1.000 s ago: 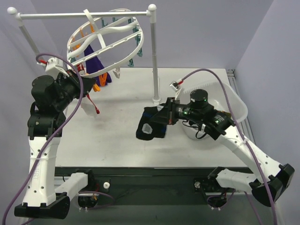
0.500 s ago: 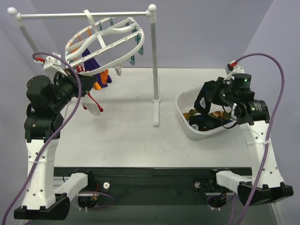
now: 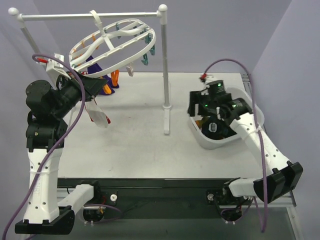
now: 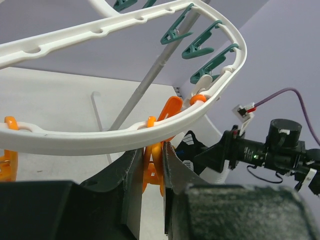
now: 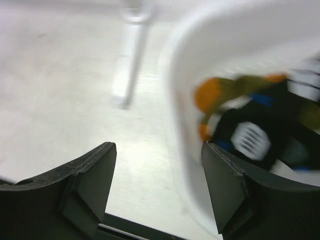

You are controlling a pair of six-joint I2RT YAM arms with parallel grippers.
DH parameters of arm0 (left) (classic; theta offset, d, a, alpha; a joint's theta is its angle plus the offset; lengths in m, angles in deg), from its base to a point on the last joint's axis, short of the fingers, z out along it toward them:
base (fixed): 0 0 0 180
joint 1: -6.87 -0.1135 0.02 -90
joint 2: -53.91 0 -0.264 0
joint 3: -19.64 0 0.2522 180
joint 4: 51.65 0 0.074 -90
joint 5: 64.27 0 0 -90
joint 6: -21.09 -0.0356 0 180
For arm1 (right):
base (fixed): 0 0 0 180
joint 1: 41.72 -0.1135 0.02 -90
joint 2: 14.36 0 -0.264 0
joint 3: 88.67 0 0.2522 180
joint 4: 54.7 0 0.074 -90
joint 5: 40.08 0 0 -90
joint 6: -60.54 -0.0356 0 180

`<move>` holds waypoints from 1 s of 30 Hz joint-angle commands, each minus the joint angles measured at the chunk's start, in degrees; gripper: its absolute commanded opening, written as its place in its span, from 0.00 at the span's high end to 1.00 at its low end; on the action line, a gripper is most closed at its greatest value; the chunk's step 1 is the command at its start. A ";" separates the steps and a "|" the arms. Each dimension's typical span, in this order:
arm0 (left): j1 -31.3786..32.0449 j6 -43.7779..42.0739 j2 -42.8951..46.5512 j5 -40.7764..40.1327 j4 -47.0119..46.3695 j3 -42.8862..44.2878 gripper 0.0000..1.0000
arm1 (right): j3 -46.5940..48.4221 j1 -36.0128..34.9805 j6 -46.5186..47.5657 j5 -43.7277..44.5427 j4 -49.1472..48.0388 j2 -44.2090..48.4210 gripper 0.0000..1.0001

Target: Remove the socks clipped to the hanger

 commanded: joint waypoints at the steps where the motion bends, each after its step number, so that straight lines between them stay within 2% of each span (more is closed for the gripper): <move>1: -0.39 1.44 0.61 2.45 -5.67 1.12 1.00 | -4.00 -15.16 -1.59 -3.27 -18.75 -0.56 0.30; 2: -0.48 1.61 0.78 2.45 -5.76 1.03 1.00 | -4.88 -17.27 -3.43 -5.29 -23.14 -1.35 0.28; 3: -0.39 1.61 0.87 2.45 -5.67 0.94 1.00 | -7.24 -21.03 -4.58 -7.66 -33.10 -1.97 0.28; 4: -0.39 1.61 0.87 2.36 -5.41 0.94 1.00 | -8.05 -22.46 -5.37 -10.47 -38.42 -2.75 0.28; 6: -0.48 1.79 1.14 2.19 -5.32 0.68 1.00 | -8.58 -27.11 -6.00 -11.11 -49.30 -6.44 0.26; 15: -0.39 3.19 1.84 2.54 -6.02 -0.20 1.00 | 7.40 -36.18 -3.89 -11.82 -57.71 -27.62 0.27; 19: -0.39 3.28 2.10 2.89 -5.76 -0.38 1.00 | 14.52 -38.03 -4.50 -10.59 -58.77 -34.22 0.40; 22: -0.39 3.11 2.37 2.89 -5.41 -0.55 1.00 | 17.43 -39.09 -4.50 -9.97 -60.71 -37.21 0.54; 23: -0.39 3.11 2.54 2.89 -5.49 -0.55 1.00 | 18.04 -39.26 -4.85 -10.40 -60.97 -38.17 0.63; 30: -0.48 3.28 2.37 3.15 -5.41 -0.46 1.00 | 24.45 -41.63 -4.85 -9.53 -59.22 -41.25 0.84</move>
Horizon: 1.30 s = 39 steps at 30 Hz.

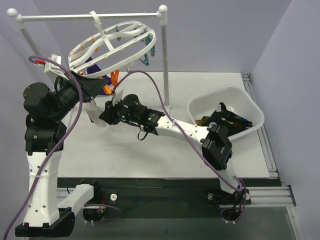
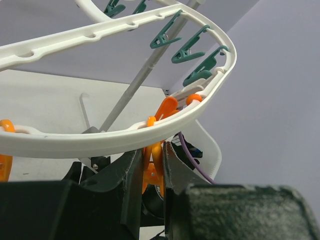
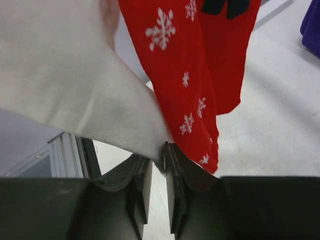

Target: Remove the socks clipped to the hanger

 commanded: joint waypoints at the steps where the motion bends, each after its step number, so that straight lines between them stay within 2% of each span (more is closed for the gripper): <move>1: -0.24 0.09 0.88 1.80 -4.01 0.19 1.00 | 6.60 -1.29 0.00 1.44 -1.69 -1.56 0.91; 3: -0.24 -0.08 0.79 1.80 -3.57 0.10 1.00 | 7.75 -1.64 -0.09 1.79 -0.19 -1.74 0.94; 4: -0.24 -0.09 0.88 1.80 -3.48 0.02 1.00 | 8.02 -1.73 -0.35 1.88 -0.02 -1.66 1.00; 11: -0.24 -0.61 1.15 1.27 -2.95 -0.42 1.00 | 4.07 -1.82 -2.81 0.66 1.83 2.38 1.00; 13: -0.33 -1.31 1.14 1.54 -2.78 -0.42 0.91 | 2.23 -1.82 -4.21 -0.84 1.92 4.57 1.00; 16: -0.33 -2.37 1.15 1.10 -1.38 -0.25 0.63 | -0.94 -1.82 -6.85 -1.37 2.27 7.30 1.00; 17: -0.33 -2.72 1.15 1.10 -1.28 0.36 0.49 | -1.12 -1.73 -7.64 -1.37 4.45 7.83 1.00; 21: -0.33 -5.79 0.36 1.71 2.74 4.13 0.30 | -3.75 -1.03 -8.17 -5.49 5.79 10.64 1.00; 24: -0.33 -11.93 0.18 -1.97 9.78 8.26 0.25 | -5.42 0.11 -9.75 -9.09 5.79 13.71 1.00; 27: -0.33 -14.76 2.02 -10.04 14.35 9.15 0.24 | -7.09 1.17 -12.03 -10.86 6.31 15.56 1.00; 30: -0.33 -16.95 1.94 -12.35 18.04 11.34 0.25 | -7.54 1.35 -11.61 -12.27 7.36 16.01 1.00; 31: -0.33 -17.22 1.59 -13.13 19.36 12.92 0.30 | -7.71 1.35 -11.43 -11.83 8.24 16.10 1.00; 35: -0.33 -18.19 2.20 -15.60 24.37 15.92 0.34 | -8.33 1.35 -11.52 -10.77 7.81 16.62 1.00; 39: -0.33 -20.38 5.01 -25.16 25.18 14.44 0.44 | -8.59 1.35 -12.13 -10.42 7.63 17.41 1.00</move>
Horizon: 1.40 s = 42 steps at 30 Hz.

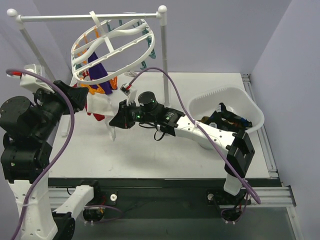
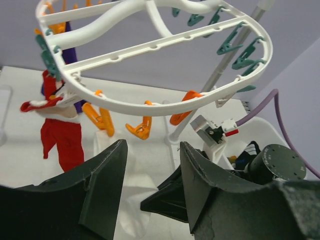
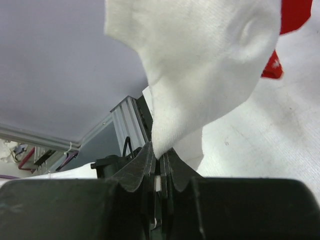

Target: Remove the socks clipped to the hanger

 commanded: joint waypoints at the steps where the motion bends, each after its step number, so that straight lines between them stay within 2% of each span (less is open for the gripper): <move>1: -0.24 -4.19 2.45 -9.90 2.64 -0.78 0.44 | -0.31 -0.29 -0.77 -1.09 -1.57 3.10 1.00; 4: -0.24 -5.16 -0.52 -9.64 4.74 -0.78 0.43 | -0.83 -0.38 -0.76 -1.09 -1.31 3.89 1.00; 6: -0.24 -5.42 -1.76 -8.95 3.78 -2.97 0.39 | -2.24 -0.29 -1.38 -1.35 -2.00 4.85 1.00; 11: -0.33 -5.34 -4.05 -3.41 0.45 -5.87 0.37 | -2.86 -0.47 -2.87 -4.60 -2.80 5.47 1.00; 13: -0.24 -4.55 -2.38 -2.44 -3.76 -10.09 0.27 | -2.16 -0.29 -3.49 -5.48 -2.45 5.74 1.00; 16: -1.90 -4.37 -3.25 0.36 -5.19 -11.33 0.20 | -1.89 -0.47 -3.58 -6.62 -2.10 6.17 1.00; 17: -2.17 -4.20 -3.60 3.42 -5.54 -11.68 0.20 | -2.15 -0.47 -3.75 -6.89 -2.10 6.44 1.00; 20: -6.47 -2.27 -2.38 6.87 -9.84 -15.02 0.19 | -3.65 -0.56 -4.46 -7.06 -2.80 7.58 1.00; 23: -9.80 -1.82 -2.20 9.60 -10.90 -14.51 0.21 | -3.30 -0.38 -4.90 -8.12 -2.36 7.49 1.00; 27: -10.70 -1.04 -2.03 11.27 -10.37 -14.05 0.24 | -2.33 -0.38 -5.77 -9.26 -2.10 6.88 1.00; 31: -13.24 2.39 -1.59 19.34 -15.64 -16.61 0.24 | -1.37 -0.56 -6.04 -11.10 -2.01 6.79 1.00; 38: -14.30 5.56 -4.31 23.92 -18.64 -15.99 0.26 | -3.03 -0.56 -6.04 -10.41 -2.27 8.81 1.00; 42: -14.39 6.18 -3.61 22.00 -18.90 -16.96 0.27 | -4.00 -0.56 -6.04 -10.14 -2.36 9.95 1.00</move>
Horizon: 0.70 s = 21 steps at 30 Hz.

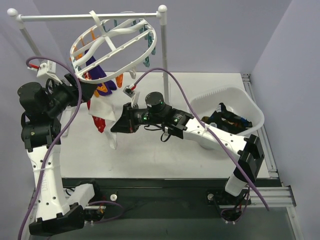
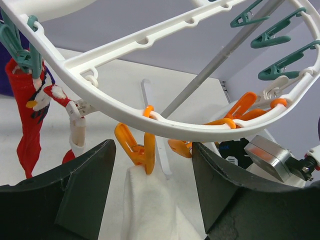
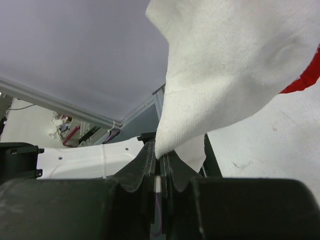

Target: Remove the socks clipped to the hanger

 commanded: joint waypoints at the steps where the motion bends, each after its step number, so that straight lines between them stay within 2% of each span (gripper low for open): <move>1: -0.42 1.43 0.70 0.62 -3.10 -0.20 0.27 | -0.77 -0.21 -0.01 -1.31 -2.21 4.53 1.00; 4: -0.42 -0.06 0.61 -2.02 0.24 0.51 0.27 | -1.12 -0.12 0.17 -1.22 -1.86 4.89 1.00; 14: -0.42 3.01 0.43 0.97 -3.62 -2.91 0.21 | -0.86 -0.21 -0.27 -2.54 -2.65 5.06 1.00; 19: -0.51 8.18 0.26 3.69 -9.76 -6.60 0.22 | 0.46 -0.38 -0.36 -3.51 -2.03 4.80 1.00; 21: -0.42 9.51 0.35 4.04 -13.44 -9.23 0.27 | 0.03 -0.38 -0.27 -3.33 -2.12 5.06 1.00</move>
